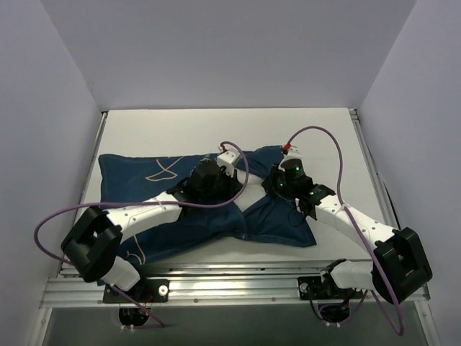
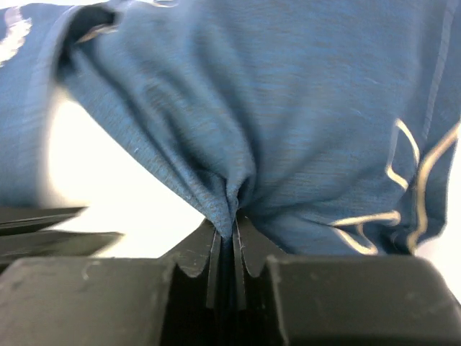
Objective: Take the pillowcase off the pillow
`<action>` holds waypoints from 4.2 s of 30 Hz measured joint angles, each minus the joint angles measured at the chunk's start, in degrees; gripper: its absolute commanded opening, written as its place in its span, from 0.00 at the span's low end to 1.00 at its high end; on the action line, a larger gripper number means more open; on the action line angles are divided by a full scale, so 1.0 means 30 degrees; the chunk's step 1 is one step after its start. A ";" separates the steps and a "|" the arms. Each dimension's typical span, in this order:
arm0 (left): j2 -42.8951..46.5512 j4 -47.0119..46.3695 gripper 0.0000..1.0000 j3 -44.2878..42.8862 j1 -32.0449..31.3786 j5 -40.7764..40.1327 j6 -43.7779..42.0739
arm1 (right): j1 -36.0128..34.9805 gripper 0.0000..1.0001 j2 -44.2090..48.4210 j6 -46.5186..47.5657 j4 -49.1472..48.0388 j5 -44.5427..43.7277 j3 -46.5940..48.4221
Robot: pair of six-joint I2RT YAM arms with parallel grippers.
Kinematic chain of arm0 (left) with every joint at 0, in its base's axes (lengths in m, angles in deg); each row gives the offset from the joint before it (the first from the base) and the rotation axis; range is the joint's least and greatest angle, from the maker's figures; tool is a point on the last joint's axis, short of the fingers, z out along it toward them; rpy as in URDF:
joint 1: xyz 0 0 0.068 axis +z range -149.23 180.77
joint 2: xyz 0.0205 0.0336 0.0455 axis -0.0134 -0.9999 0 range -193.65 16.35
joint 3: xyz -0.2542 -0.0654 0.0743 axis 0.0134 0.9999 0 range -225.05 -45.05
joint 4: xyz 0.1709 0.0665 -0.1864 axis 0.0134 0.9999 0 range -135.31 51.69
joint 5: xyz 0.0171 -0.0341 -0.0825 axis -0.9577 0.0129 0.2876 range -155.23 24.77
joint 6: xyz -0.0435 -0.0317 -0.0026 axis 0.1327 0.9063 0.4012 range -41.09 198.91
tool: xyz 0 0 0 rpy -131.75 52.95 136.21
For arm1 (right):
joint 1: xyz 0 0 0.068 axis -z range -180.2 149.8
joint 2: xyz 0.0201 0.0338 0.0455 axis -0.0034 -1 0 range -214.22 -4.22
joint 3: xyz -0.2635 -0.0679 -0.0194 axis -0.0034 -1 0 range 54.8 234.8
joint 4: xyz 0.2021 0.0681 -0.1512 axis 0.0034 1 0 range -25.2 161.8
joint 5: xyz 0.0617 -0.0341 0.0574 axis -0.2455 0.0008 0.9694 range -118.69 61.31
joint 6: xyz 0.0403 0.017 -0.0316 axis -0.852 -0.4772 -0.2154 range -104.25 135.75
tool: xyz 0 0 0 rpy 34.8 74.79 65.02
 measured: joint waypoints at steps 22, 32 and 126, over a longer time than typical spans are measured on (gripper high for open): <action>1.0805 0.4546 0.04 0.4925 0.1559 0.0138 0.4830 | 0.3257 0.00 -0.0933 -0.1865 0.0940 0.8655 0.0175; 0.8765 0.6914 0.90 0.1508 0.1894 -0.0073 0.3781 | -0.1005 0.00 0.1537 -0.2543 0.1472 0.1734 -0.1268; 1.4032 0.5632 0.02 0.6863 -0.5209 -0.6666 0.4976 | 0.4612 0.00 -0.8641 -0.1406 0.4954 1.2065 0.5078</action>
